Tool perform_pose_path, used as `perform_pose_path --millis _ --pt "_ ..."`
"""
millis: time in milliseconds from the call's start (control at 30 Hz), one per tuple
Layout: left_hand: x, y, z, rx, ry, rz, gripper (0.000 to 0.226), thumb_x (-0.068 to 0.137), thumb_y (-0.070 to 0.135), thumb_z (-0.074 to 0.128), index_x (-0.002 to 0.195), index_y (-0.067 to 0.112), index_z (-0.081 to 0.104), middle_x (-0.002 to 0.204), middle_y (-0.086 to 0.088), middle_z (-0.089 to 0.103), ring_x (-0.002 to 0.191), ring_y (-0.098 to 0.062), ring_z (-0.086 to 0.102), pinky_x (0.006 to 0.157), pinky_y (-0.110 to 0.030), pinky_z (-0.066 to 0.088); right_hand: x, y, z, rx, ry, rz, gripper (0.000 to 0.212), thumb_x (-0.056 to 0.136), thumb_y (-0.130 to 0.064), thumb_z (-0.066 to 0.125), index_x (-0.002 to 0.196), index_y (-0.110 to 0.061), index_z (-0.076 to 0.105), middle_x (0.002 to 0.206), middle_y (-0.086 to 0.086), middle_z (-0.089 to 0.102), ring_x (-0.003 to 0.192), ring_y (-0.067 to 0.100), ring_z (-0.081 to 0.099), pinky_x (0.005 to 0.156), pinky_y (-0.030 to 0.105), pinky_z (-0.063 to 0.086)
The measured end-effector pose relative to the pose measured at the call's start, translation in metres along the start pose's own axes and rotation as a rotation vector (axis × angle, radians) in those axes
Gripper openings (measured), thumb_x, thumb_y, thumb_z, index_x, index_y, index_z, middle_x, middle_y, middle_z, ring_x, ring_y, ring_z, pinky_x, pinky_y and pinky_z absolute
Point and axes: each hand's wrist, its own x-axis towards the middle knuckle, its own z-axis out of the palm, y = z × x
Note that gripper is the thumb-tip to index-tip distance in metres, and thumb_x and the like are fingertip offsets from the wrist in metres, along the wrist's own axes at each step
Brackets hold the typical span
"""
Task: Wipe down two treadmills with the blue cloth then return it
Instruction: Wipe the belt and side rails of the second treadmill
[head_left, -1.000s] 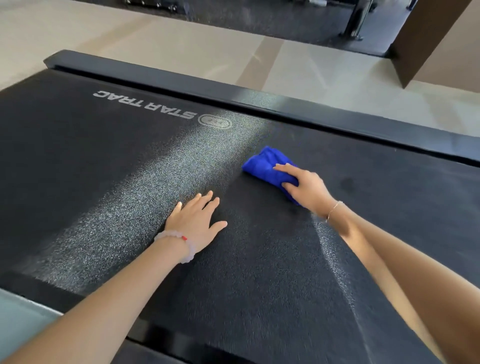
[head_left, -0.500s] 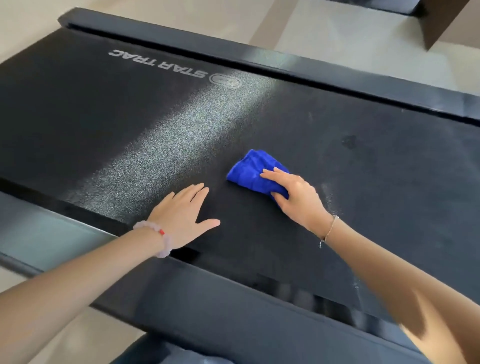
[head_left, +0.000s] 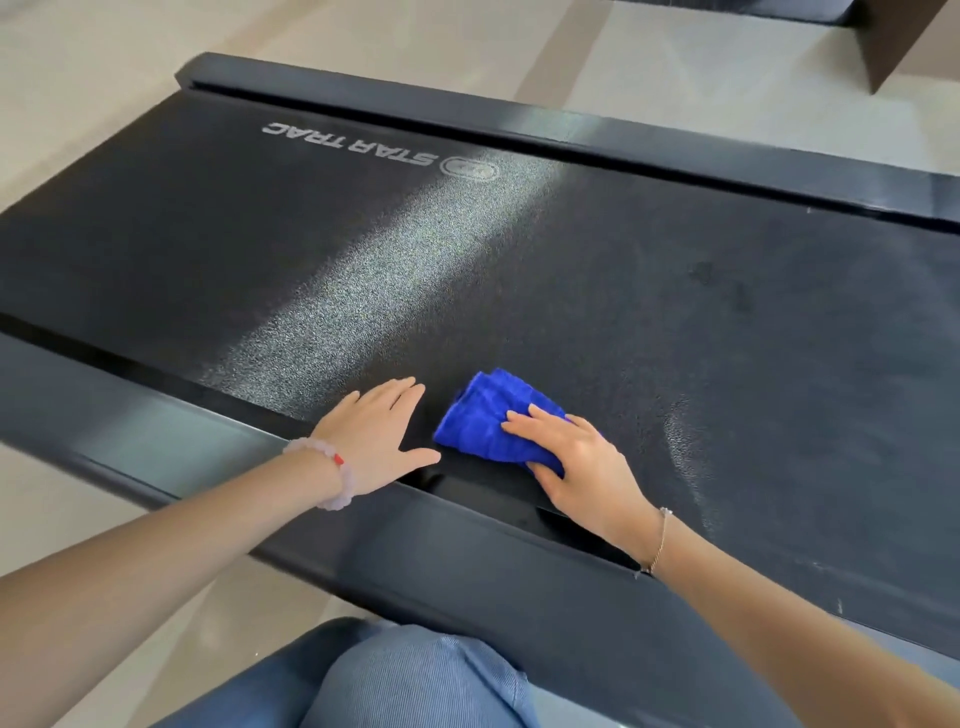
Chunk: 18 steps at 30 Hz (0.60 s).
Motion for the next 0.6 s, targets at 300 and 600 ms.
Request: perform_pose_path --millis 300,600 --pt "0.003 0.008 -0.009 -0.031 -0.017 0.031 0.087 0.089 0.057 0.045 0.15 0.013 0.001 0.158 0.0 0.002 0.144 -0.014 0.004 0.116 -0.038 0.011 -0.01 -0.002 -0.011 -0.04 -0.074 -0.019 0.048 0.09 -0.015 0.055 0.132 -0.036 0.048 0.138 -0.029 0.041 0.133 -0.009 0.027 0.106 0.01 0.015" --pt "0.013 0.035 -0.005 -0.03 -0.034 0.151 0.089 0.088 0.06 0.045 0.15 0.014 0.0 0.158 0.001 -0.001 0.144 -0.012 -0.002 0.117 -0.035 0.007 -0.049 0.027 -0.038 -0.047 -0.027 0.041 0.051 0.085 -0.01 0.061 0.129 -0.035 0.053 0.13 -0.037 0.033 0.124 -0.026 0.011 0.098 0.013 0.025"
